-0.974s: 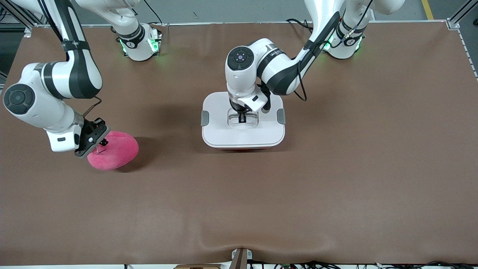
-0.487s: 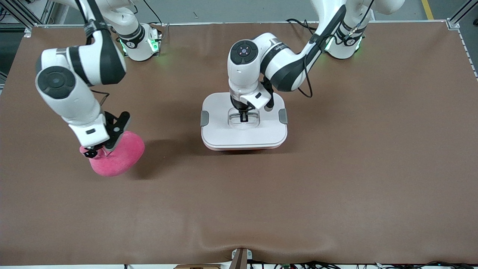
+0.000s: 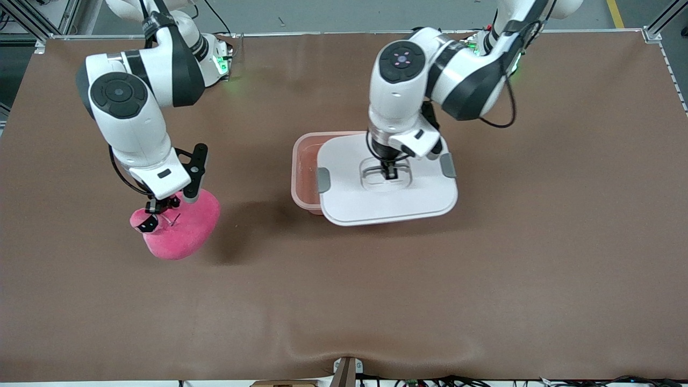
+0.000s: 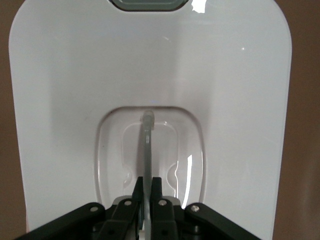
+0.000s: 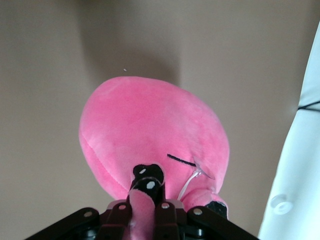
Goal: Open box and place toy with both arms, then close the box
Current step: 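Lift the lid off with the left gripper while the right gripper lifts the toy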
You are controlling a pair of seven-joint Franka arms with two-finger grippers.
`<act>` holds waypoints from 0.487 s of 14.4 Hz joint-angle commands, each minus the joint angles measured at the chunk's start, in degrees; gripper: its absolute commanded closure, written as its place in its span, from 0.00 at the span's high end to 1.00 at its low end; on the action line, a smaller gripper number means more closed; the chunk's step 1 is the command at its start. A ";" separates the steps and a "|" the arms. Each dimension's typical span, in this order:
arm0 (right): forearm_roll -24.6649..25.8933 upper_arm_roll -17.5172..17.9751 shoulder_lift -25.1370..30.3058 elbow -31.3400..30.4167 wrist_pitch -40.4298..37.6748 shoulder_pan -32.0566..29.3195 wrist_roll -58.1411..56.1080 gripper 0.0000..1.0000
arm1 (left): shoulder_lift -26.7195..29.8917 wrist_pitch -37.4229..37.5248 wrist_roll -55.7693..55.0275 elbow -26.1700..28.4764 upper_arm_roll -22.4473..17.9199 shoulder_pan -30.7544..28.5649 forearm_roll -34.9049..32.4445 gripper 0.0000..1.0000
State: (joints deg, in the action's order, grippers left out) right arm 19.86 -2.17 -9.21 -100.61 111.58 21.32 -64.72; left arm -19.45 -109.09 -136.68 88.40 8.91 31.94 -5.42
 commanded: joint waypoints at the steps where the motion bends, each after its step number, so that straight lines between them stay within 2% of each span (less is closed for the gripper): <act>1: 7.44 -0.47 1.39 0.51 -3.29 7.47 -0.58 0.00 | 3.27 3.17 4.57 1.34 0.67 -3.18 0.41 0.00; 3: 11.85 -0.47 1.30 1.56 -5.23 13.02 0.90 0.00 | 5.29 3.70 7.29 3.00 0.67 -5.47 0.50 0.00; 7: 20.72 -0.47 0.78 3.05 -11.19 23.83 6.09 0.00 | 12.05 3.70 19.05 10.20 0.76 -13.72 3.21 0.00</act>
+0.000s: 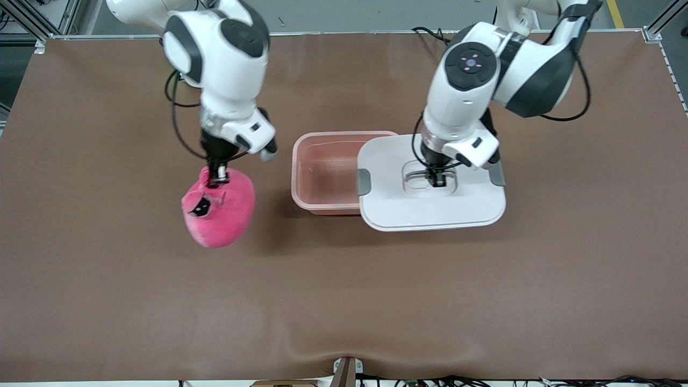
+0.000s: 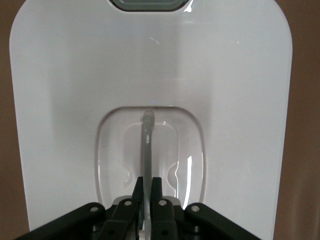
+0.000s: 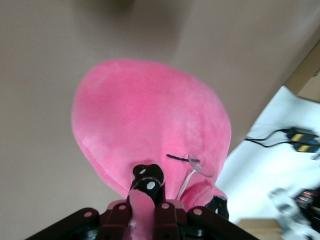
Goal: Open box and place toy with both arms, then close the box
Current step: 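Lift the lid off with the left gripper while the right gripper lifts the toy, then lower the pink toy into the box base and open the right gripper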
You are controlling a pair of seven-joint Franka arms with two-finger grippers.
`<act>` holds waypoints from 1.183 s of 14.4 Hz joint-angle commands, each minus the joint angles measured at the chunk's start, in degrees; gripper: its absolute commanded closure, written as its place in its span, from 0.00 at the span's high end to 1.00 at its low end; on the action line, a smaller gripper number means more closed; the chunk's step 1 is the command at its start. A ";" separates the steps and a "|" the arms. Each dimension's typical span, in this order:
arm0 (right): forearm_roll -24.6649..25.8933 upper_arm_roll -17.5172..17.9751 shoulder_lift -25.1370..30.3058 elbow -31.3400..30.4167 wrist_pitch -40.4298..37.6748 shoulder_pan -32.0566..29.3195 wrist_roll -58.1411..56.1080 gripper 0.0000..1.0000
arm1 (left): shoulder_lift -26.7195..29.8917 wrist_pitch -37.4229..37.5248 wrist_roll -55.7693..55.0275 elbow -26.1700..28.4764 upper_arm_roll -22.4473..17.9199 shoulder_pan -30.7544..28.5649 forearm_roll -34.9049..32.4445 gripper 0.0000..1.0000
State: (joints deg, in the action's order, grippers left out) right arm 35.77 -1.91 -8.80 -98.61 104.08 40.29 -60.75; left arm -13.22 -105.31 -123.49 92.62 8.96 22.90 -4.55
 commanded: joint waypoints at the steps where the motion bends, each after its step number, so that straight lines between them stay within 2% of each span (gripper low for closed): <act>1: 5.09 -0.73 0.10 1.48 -5.80 6.80 2.91 0.00 | 7.05 -0.07 8.59 7.13 0.62 -6.54 3.05 0.00; 8: 4.04 -0.73 -2.35 1.93 -7.14 13.31 3.35 0.00 | 9.08 -0.15 17.31 9.51 0.71 -15.86 3.93 0.00; 11: 1.94 -0.73 -6.12 4.73 -7.31 15.42 5.98 0.00 | 10.49 -0.07 23.71 11.52 0.62 -21.30 7.88 0.00; 14: 1.76 -0.73 -9.82 7.98 -7.58 17.01 6.69 0.00 | 11.11 -0.07 28.74 13.37 0.62 -24.74 10.51 0.00; 17: 1.67 -0.73 -10.18 8.08 -7.93 17.19 6.52 0.00 | 11.11 -0.07 29.71 13.64 0.62 -25.80 11.49 0.00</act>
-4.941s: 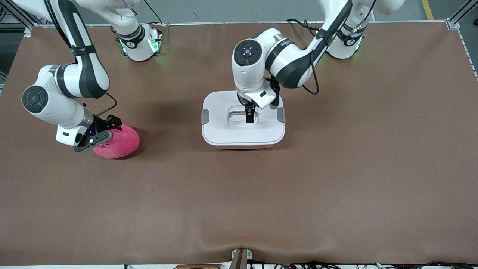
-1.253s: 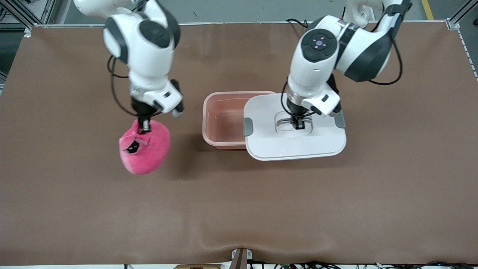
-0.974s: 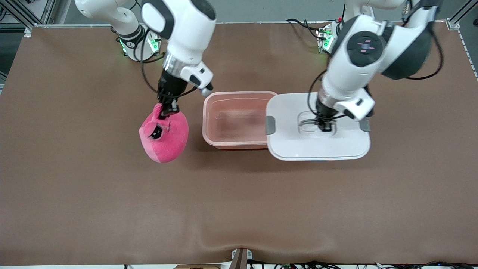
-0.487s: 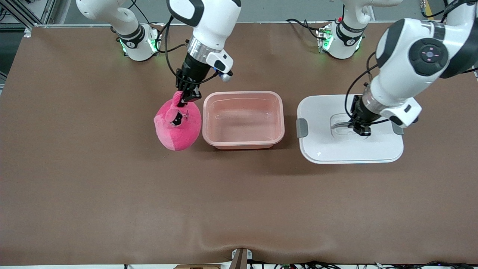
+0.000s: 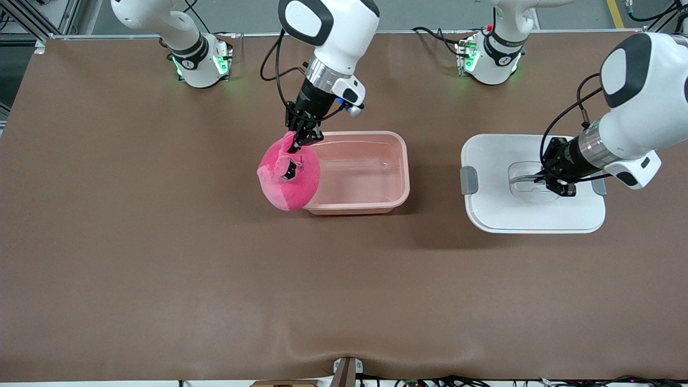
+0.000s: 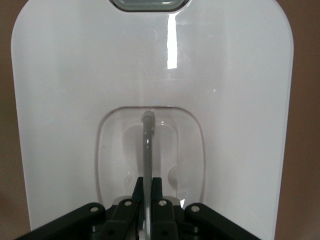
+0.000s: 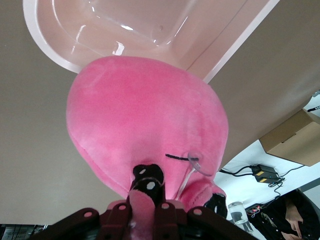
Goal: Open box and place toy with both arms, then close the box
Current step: 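Lower the pink toy into the box base and open the right gripper, then withdraw the right gripper while the left gripper carries the lid over the box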
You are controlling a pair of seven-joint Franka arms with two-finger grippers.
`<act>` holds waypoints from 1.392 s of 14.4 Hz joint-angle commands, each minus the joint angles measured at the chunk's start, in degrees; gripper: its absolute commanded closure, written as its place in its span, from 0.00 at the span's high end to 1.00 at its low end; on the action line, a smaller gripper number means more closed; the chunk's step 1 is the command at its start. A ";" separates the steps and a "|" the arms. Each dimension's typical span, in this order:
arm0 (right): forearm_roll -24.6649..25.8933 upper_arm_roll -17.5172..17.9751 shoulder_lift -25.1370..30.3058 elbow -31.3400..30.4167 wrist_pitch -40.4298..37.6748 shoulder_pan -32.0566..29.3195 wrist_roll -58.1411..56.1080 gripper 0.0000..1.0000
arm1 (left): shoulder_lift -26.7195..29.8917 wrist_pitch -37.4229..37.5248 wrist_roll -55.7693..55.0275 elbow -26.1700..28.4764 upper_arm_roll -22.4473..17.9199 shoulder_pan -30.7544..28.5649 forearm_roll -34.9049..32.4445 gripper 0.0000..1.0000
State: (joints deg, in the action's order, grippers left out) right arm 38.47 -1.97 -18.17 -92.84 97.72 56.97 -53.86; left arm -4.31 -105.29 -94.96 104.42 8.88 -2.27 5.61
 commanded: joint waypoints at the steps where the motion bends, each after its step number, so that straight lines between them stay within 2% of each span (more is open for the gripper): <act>1: -1.03 -0.67 -1.17 2.31 -2.70 1.47 -0.28 0.00 | 2.29 -0.10 1.18 1.83 0.78 -0.54 1.33 0.00; 3: -1.38 -0.67 -2.31 2.40 -5.16 4.62 0.68 0.00 | 2.29 -0.10 1.18 1.83 0.96 -0.45 1.33 0.00; 7: -1.47 -0.67 -2.66 2.40 -5.61 5.34 2.36 0.00 | 2.20 -0.01 1.18 2.01 1.57 -0.45 1.33 0.00; 8: -1.38 -0.67 -2.93 2.48 -5.52 6.04 2.44 0.30 | 2.20 -0.01 1.18 1.92 1.58 -0.54 1.33 0.00; 9: -1.21 -0.76 -3.54 3.18 -5.70 6.65 2.88 0.84 | 2.20 -0.01 1.18 1.92 1.58 -0.54 1.33 0.00; 10: -1.47 -0.76 -3.72 4.75 -6.05 6.57 2.71 1.00 | 2.20 -0.01 1.18 1.92 1.58 -0.54 1.33 0.00; 17: -7.27 -0.49 -2.93 20.92 -22.45 6.66 -0.46 1.00 | 2.20 0.08 1.09 2.01 1.66 -0.54 1.33 0.00; 20: -7.53 -1.37 0.75 21.39 -27.66 5.70 0.94 1.00 | 2.20 0.17 1.09 1.92 1.66 -0.37 1.33 0.00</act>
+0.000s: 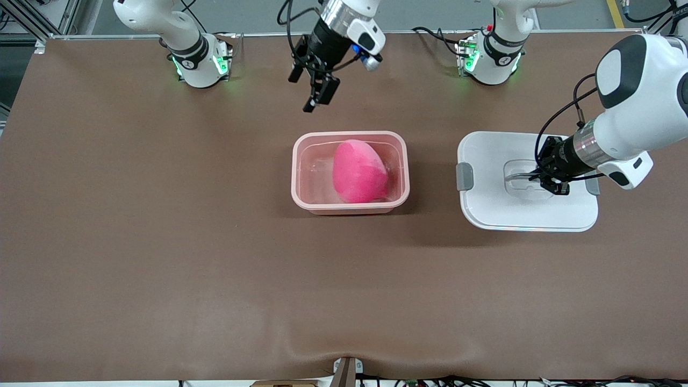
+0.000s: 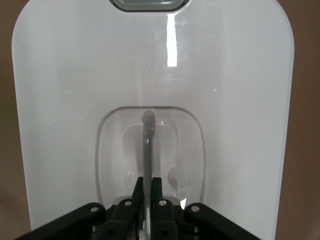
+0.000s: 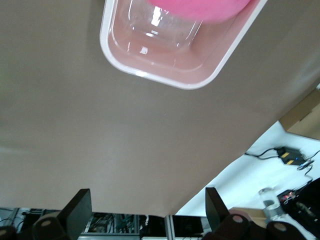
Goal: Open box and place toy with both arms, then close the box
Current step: 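Withdraw the right gripper while the left gripper carries the lid over the box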
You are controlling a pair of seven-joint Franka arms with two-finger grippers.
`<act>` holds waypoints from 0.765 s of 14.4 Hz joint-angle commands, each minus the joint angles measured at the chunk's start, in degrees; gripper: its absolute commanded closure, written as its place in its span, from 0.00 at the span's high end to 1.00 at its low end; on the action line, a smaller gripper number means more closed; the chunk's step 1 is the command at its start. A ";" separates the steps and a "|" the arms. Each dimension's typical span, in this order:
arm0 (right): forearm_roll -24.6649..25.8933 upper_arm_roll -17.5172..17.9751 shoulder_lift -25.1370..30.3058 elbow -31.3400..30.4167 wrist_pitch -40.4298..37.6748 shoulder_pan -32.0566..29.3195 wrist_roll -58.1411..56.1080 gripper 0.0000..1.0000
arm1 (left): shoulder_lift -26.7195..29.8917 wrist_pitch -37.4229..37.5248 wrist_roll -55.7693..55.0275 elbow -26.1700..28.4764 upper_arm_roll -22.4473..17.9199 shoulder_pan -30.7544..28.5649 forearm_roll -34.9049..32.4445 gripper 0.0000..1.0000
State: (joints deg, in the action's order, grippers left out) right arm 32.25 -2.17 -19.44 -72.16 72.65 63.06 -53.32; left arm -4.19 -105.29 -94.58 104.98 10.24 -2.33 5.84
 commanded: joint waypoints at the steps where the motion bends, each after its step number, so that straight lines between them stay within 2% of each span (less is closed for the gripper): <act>1: -1.40 -1.96 2.39 0.53 -3.73 -1.61 1.98 1.00 | 2.08 0.17 0.54 1.37 0.40 -0.22 1.10 0.00; 5: -1.41 -2.32 4.32 -1.57 -5.15 -8.63 6.12 1.00 | 1.90 0.17 -4.62 0.67 5.31 -0.14 1.10 0.00; 9: -3.25 -2.23 5.20 -2.89 -3.22 -20.58 6.39 1.00 | 0.06 -0.09 -12.53 -1.35 11.37 0.13 1.01 0.00; 11: -5.96 -2.32 5.64 -3.42 -1.20 -26.21 6.39 1.00 | -0.82 -0.09 -15.01 -1.97 13.13 0.30 1.01 0.00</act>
State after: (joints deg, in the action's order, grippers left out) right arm 29.15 -5.43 -16.44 -72.60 69.54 41.53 -48.52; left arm -4.10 -105.61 -107.60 104.63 21.94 -1.79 5.98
